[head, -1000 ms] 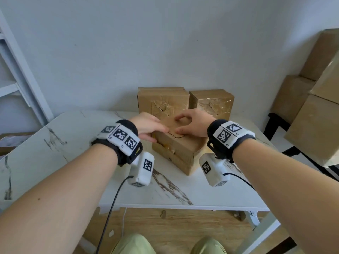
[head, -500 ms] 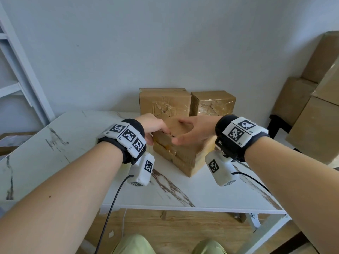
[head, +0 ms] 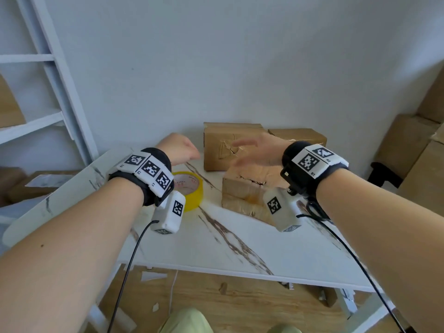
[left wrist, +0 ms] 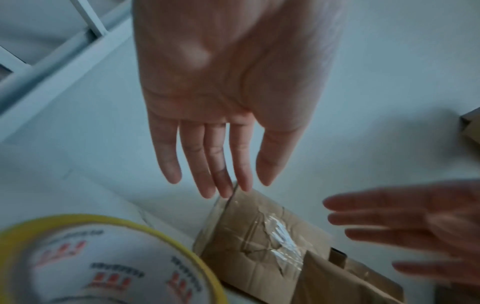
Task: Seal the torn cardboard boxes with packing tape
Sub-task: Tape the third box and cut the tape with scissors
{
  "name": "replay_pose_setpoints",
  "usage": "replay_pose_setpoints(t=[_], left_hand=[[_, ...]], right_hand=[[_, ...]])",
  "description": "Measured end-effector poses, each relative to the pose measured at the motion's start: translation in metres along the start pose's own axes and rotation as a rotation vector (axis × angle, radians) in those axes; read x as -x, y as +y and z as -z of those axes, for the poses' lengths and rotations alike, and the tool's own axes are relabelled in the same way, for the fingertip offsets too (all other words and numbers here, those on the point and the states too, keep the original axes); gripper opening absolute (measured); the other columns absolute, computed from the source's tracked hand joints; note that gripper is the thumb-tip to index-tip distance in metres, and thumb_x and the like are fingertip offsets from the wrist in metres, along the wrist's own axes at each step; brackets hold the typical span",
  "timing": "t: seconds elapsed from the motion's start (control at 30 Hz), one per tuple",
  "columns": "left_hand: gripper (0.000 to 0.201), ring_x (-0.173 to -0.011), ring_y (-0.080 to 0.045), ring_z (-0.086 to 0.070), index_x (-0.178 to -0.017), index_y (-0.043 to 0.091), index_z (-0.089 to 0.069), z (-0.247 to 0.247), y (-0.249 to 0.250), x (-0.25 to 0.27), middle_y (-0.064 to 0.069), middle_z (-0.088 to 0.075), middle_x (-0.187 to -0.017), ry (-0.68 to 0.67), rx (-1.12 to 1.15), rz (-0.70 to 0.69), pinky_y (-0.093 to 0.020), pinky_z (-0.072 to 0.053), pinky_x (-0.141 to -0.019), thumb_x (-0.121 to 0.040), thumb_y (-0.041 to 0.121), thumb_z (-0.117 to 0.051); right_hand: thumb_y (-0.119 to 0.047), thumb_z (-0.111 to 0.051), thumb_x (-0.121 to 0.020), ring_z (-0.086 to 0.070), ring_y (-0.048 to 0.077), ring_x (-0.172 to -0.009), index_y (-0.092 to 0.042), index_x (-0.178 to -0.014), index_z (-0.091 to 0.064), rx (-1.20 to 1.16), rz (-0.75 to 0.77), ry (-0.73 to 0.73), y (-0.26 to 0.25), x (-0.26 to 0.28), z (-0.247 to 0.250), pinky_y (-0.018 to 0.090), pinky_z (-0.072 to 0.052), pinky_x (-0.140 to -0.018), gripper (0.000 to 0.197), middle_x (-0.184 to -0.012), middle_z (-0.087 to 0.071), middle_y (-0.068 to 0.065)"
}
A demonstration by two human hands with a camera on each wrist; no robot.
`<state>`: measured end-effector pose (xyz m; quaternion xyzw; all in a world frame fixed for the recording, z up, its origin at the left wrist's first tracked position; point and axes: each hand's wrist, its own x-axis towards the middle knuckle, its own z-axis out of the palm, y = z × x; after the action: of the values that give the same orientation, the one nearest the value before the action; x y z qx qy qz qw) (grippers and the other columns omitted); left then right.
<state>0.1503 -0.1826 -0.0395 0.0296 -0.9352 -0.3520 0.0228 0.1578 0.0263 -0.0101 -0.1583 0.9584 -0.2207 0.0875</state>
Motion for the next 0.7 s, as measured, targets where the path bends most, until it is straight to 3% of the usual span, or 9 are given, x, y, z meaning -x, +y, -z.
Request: replay_pose_setpoints(t=[0.13, 0.2, 0.27, 0.5, 0.6, 0.7], left_hand=[[0.016, -0.088, -0.018, -0.061, -0.088, 0.017, -0.071, 0.006, -0.024, 0.010, 0.000, -0.066, -0.085, -0.204, -0.108, 0.011, -0.030, -0.049, -0.080, -0.077, 0.028, -0.074], [0.028, -0.095, -0.017, -0.060, -0.099, 0.020, -0.069, 0.004, -0.031, 0.016, 0.004, -0.064, -0.089, -0.325, -0.225, 0.000, -0.032, -0.048, -0.087, -0.076, 0.034, -0.076], [0.038, -0.100, -0.016, -0.055, -0.107, 0.020, -0.067, 0.001, -0.035, 0.020, 0.004, -0.060, -0.101, -0.381, -0.306, -0.008, -0.029, -0.045, -0.091, -0.073, 0.033, -0.078], [0.036, -0.108, -0.021, -0.056, -0.108, 0.019, -0.070, -0.013, -0.041, 0.010, -0.002, -0.060, -0.122, -0.351, -0.458, -0.095, -0.030, -0.046, -0.090, -0.074, 0.024, -0.077], [0.035, -0.111, -0.023, -0.053, -0.117, 0.015, -0.066, -0.005, -0.036, 0.007, -0.005, -0.060, -0.123, -0.288, -0.334, -0.118, -0.025, -0.040, -0.084, -0.082, 0.019, -0.069], [0.029, -0.104, -0.021, -0.052, -0.118, 0.010, -0.064, 0.009, -0.026, 0.005, -0.006, -0.059, -0.110, -0.171, -0.057, -0.106, -0.026, -0.040, -0.081, -0.089, 0.016, -0.060]], right_hand=[[-0.028, -0.066, -0.085, -0.056, 0.015, -0.110, -0.028, -0.116, -0.064, 0.000, 0.057, 0.072, -0.031, -0.021, -0.025, 0.025, -0.042, -0.090, 0.032, -0.118, -0.062, -0.006], [-0.024, -0.065, -0.084, -0.057, 0.013, -0.101, -0.027, -0.111, -0.068, 0.021, 0.061, 0.051, -0.041, -0.028, -0.037, 0.024, -0.044, -0.087, 0.027, -0.107, -0.063, -0.008], [-0.022, -0.064, -0.084, -0.059, 0.014, -0.101, -0.027, -0.107, -0.070, 0.028, 0.056, 0.043, -0.046, -0.033, -0.045, 0.027, -0.047, -0.090, 0.024, -0.108, -0.065, -0.008], [-0.012, -0.053, -0.091, -0.058, 0.017, -0.100, -0.020, -0.110, -0.069, 0.013, 0.007, 0.032, -0.048, -0.031, -0.048, 0.026, -0.048, -0.085, 0.027, -0.116, -0.065, -0.001], [-0.003, -0.043, -0.090, -0.058, 0.020, -0.110, -0.020, -0.112, -0.069, -0.022, -0.031, 0.076, -0.047, -0.035, -0.043, 0.026, -0.047, -0.087, 0.037, -0.122, -0.063, 0.000], [0.000, -0.038, -0.092, -0.054, 0.023, -0.118, -0.017, -0.115, -0.066, -0.100, -0.069, 0.147, -0.047, -0.040, -0.037, 0.027, -0.045, -0.093, 0.040, -0.129, -0.059, 0.003]])
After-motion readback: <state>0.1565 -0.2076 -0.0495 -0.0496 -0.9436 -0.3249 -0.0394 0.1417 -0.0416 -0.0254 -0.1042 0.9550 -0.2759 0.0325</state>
